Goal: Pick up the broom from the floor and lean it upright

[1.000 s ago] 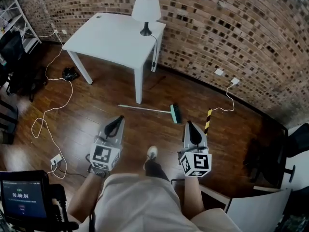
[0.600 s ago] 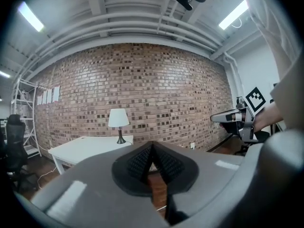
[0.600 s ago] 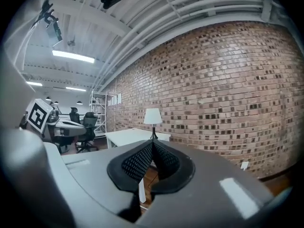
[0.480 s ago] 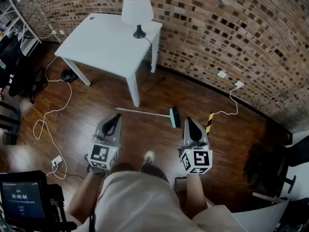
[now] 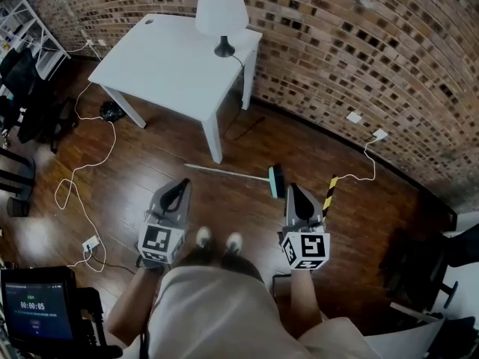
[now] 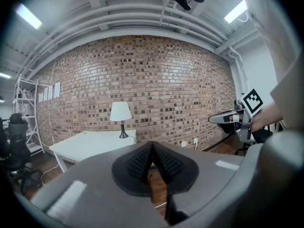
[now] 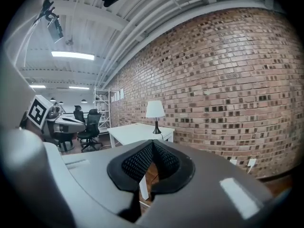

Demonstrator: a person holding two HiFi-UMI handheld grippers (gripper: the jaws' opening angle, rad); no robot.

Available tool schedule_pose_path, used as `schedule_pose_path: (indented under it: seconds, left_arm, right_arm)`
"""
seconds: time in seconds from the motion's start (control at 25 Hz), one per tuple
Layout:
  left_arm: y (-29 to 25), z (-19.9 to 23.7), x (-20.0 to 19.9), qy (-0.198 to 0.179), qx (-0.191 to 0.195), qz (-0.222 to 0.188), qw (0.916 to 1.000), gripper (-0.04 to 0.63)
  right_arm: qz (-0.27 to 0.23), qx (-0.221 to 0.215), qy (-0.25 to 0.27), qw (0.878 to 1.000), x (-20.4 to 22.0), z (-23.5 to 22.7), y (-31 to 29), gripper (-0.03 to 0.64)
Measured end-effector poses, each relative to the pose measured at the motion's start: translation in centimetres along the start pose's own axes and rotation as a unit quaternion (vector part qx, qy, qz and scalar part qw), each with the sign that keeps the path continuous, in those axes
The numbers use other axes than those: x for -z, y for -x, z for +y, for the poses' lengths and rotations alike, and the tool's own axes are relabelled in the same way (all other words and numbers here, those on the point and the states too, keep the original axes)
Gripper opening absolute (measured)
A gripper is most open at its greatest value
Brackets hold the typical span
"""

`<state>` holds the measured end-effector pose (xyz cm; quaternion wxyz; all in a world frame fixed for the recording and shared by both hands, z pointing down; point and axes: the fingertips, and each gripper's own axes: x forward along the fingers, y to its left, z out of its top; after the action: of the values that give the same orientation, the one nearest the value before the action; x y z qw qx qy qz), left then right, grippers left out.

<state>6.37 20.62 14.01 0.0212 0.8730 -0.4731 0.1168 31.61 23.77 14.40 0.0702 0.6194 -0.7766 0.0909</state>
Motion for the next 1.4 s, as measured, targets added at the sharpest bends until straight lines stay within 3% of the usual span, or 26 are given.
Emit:
schedule_pose_path:
  seconds: [0.4,0.76,1.04,1.24,1.4]
  left_arm:
    - [-1.5,2.6,1.9,0.015,-0.008,0.014,0.9998,0.001]
    - [-2.6,8.8,6.5,0.011,-0.044,0.058,0.9973,0.002]
    - [-4.3,16.1,15.5,0.051,-0.087,0.112,0.9886,0.002]
    - [-6.3,21.2,24.3,0.088,-0.136,0.153,0.9749,0.001]
    - [-8.3,24.6,32.6,0.113,-0.173,0.176,0.9625,0.000]
  right_arm:
    - [0.023,-0.028,0.038,0.999,0.0,2.2,-2.8,0.014]
    - [0.100,-0.073,0.047,0.991,7.0,4.5,-10.5,0.016]
    - [0.162,-0.105,0.062,0.979,14.6,8.1,-19.7,0.037]
    - [0.220,-0.101,0.053,0.969,23.2,9.0,-26.5,0.054]
    - [0.263,-0.132,0.095,0.951,31.3,10.9,-31.8,0.065]
